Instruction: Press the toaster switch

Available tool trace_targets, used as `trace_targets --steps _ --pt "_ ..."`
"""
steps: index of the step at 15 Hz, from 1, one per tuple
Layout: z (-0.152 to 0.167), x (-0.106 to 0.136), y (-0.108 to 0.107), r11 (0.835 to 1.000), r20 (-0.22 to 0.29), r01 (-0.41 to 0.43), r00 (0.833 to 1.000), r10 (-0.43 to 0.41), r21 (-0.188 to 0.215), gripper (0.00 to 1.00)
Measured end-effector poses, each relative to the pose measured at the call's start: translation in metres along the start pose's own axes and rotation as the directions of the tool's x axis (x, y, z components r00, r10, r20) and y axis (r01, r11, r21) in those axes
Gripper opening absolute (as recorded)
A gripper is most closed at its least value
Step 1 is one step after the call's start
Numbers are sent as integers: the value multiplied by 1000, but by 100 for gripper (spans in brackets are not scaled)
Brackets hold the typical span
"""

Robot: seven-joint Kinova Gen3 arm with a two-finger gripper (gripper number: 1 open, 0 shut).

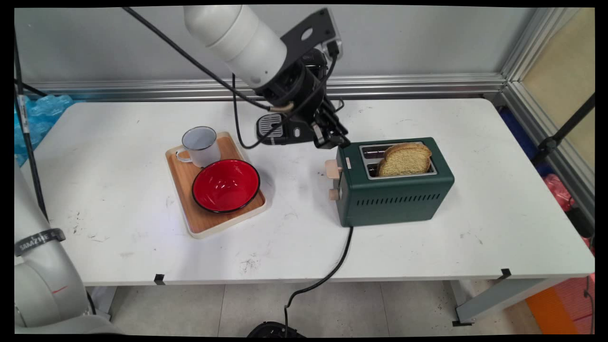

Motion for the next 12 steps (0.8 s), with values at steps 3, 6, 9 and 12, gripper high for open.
trace_targets --steps 3,6,9,12 --pt "8 -6 1 1000 23 3 1000 -3 0 0" --pt "14 -10 1 1000 41 5 999 -5 0 0" --pt "22 -15 2 1000 61 6 998 -6 -4 0" --pt "29 -21 3 1000 84 6 996 -5 -10 0"
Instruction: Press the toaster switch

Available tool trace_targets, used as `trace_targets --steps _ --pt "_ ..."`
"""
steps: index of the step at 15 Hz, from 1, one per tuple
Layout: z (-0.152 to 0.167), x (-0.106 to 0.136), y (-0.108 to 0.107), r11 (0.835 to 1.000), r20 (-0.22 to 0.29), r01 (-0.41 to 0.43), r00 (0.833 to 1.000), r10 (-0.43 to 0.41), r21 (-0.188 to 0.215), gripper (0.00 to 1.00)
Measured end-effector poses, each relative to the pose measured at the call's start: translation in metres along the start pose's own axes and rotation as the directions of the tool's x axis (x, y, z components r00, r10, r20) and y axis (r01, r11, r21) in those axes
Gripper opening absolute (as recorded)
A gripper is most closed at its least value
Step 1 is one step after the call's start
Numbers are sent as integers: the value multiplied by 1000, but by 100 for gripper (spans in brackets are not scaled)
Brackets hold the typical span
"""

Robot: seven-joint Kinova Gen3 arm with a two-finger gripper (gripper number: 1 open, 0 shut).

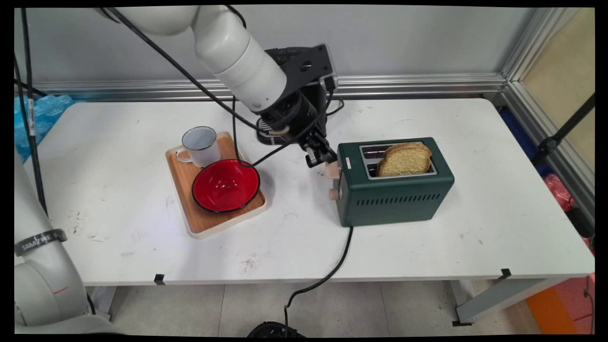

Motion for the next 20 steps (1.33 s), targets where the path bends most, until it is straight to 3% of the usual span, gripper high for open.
trace_targets --steps 20 --pt "44 -9 1 999 65 4 998 -2 -33 0"
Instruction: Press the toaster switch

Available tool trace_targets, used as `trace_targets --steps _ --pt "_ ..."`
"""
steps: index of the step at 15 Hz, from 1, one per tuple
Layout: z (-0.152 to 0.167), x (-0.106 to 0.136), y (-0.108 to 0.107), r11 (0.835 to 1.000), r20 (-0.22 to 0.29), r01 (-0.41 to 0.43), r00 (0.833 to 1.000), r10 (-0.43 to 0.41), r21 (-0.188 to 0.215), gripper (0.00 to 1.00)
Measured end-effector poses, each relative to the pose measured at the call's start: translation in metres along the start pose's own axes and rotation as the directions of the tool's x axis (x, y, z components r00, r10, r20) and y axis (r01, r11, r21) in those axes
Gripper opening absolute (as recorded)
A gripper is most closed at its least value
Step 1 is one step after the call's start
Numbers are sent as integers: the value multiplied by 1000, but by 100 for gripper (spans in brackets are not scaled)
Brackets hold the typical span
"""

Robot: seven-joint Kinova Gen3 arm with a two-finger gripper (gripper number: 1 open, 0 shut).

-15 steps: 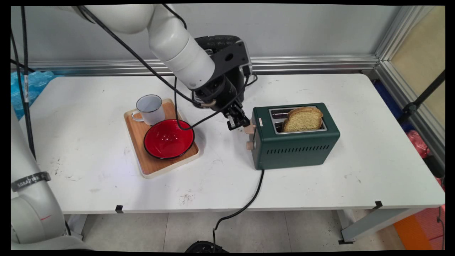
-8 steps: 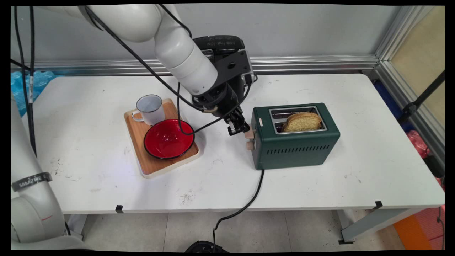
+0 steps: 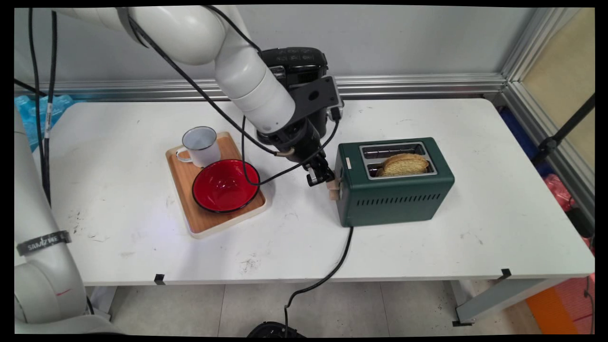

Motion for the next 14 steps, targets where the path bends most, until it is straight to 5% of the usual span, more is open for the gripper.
trace_targets --steps 14 --pt "16 -1 -1 1000 22 14 1000 -13 -9 0"
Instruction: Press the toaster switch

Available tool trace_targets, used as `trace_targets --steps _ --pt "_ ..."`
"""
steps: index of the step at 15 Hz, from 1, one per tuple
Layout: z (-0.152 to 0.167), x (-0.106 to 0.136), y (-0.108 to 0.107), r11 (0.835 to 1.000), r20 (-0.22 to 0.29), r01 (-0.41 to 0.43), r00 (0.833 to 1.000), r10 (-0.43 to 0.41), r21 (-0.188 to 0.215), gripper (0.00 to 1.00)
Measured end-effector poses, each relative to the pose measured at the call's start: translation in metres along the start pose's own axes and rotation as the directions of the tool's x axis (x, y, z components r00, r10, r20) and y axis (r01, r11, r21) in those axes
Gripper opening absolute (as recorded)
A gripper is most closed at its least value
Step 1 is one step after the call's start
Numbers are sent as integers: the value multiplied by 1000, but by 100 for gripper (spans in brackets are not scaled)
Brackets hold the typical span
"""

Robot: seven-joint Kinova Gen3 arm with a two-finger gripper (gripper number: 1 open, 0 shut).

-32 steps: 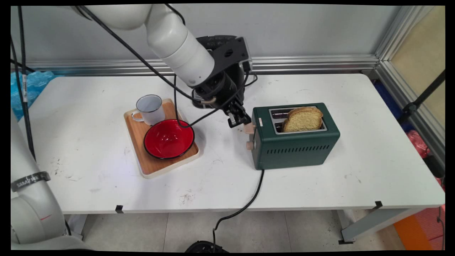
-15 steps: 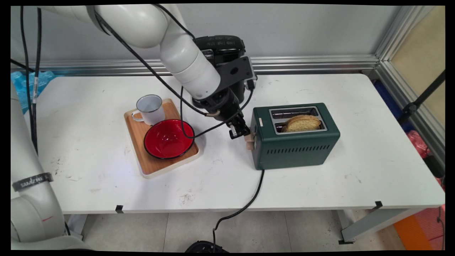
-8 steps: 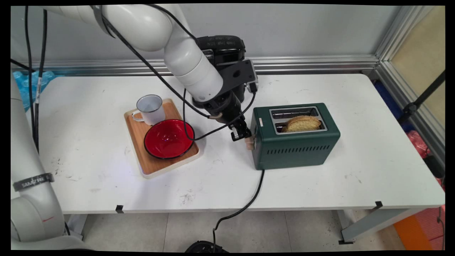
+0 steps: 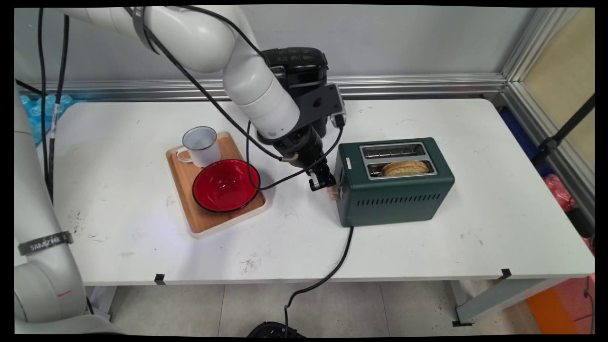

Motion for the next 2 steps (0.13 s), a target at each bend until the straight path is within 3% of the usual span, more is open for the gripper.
trace_targets --steps 2 --pt "1 0 0 1000 2 1 1000 -1 0 0"
